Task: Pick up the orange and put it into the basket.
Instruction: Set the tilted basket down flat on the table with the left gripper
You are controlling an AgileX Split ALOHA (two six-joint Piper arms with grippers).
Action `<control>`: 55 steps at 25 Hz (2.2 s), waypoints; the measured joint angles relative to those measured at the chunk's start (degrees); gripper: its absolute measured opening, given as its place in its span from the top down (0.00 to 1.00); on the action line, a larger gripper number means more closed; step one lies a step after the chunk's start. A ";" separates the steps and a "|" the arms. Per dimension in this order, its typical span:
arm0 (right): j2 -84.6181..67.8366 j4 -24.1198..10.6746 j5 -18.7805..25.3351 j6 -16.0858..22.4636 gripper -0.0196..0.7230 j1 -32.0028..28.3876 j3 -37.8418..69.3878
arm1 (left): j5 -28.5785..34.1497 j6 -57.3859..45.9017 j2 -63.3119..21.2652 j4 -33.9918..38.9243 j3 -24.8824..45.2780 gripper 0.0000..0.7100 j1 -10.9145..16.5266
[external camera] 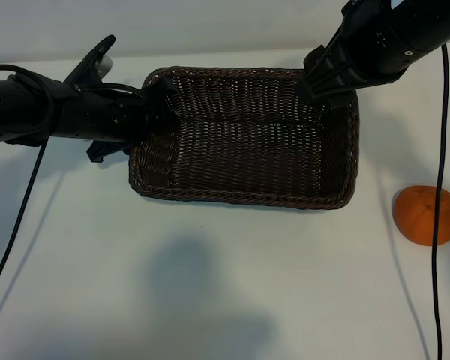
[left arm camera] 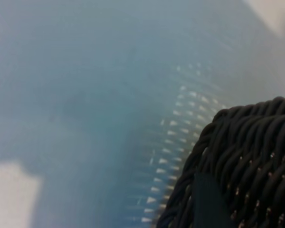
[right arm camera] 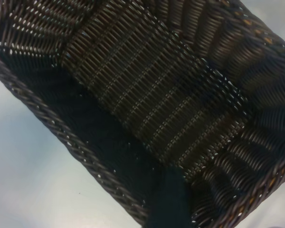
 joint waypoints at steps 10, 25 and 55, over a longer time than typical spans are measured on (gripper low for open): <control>0.00 0.00 0.66 0.00 0.17 0.00 0.00 | 0.74 0.10 0.87 -0.50 -0.04 0.39 0.00; 0.00 0.00 1.59 0.00 0.17 0.00 0.00 | 3.83 -0.44 0.81 -1.92 -0.37 0.08 0.00; 0.00 0.00 2.95 -0.05 0.17 0.00 0.00 | 10.87 -1.70 -8.51 1.60 -0.37 0.14 0.00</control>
